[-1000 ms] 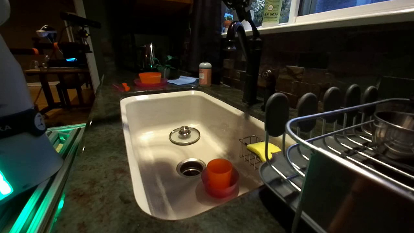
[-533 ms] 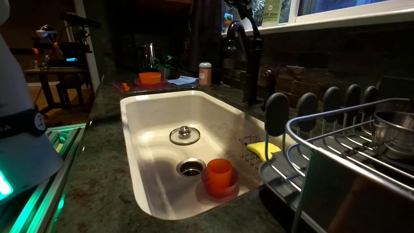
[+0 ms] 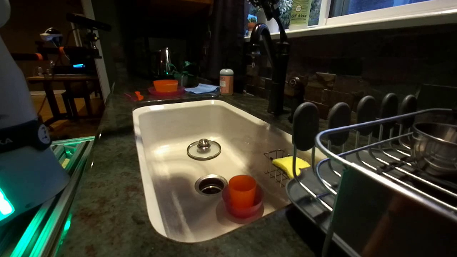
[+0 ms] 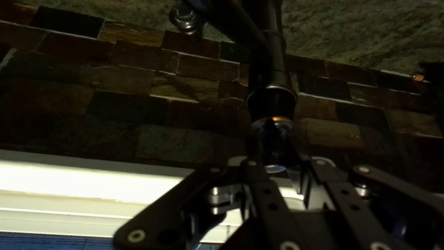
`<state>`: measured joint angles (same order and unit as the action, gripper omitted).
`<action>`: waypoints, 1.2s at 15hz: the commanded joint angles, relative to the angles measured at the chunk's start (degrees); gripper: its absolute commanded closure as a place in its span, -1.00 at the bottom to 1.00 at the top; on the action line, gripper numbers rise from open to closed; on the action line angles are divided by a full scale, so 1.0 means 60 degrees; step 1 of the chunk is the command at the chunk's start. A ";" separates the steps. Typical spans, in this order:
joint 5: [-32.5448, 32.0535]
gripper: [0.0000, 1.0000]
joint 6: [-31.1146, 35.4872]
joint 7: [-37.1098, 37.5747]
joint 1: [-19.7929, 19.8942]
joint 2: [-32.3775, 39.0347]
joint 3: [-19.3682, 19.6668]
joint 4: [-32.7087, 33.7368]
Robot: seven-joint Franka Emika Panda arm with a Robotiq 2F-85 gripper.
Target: Pick up the orange cup from the dish dryer and put it in the sink, then turn on the tap
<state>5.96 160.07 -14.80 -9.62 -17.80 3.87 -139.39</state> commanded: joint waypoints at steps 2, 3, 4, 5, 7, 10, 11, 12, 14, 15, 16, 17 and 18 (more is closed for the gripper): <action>0.0372 0.88 0.0504 -0.0310 -0.0196 0.0138 0.0094 0.0059; 0.0395 0.88 0.0508 -0.0336 -0.0219 0.0135 0.0107 0.0058; 0.0386 0.88 0.0496 -0.0335 -0.0217 0.0133 0.0106 0.0054; 0.0372 0.88 0.0487 -0.0316 -0.0204 0.0135 0.0095 0.0054; 0.0362 0.88 0.0475 -0.0303 -0.0195 0.0133 0.0088 0.0054; 0.0326 0.88 0.0336 -0.0247 -0.0158 0.0128 0.0069 0.0048; 0.0309 0.88 0.0292 -0.0210 -0.0138 0.0130 0.0056 0.0049; 0.0301 0.88 0.0277 -0.0202 -0.0132 0.0135 0.0051 0.0051; 0.0292 0.88 0.0239 -0.0182 -0.0127 0.0133 0.0040 0.0055; 0.0294 0.88 0.0228 -0.0179 -0.0129 0.0130 0.0038 0.0055; 0.0264 0.88 0.0220 -0.0145 -0.0106 0.0128 0.0018 0.0052; 0.0246 0.88 0.0218 -0.0134 -0.0096 0.0130 0.0009 0.0050; 0.0238 0.88 0.0222 -0.0120 -0.0089 0.0130 0.0001 0.0045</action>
<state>6.13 160.81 -15.21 -9.79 -17.69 3.91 -139.46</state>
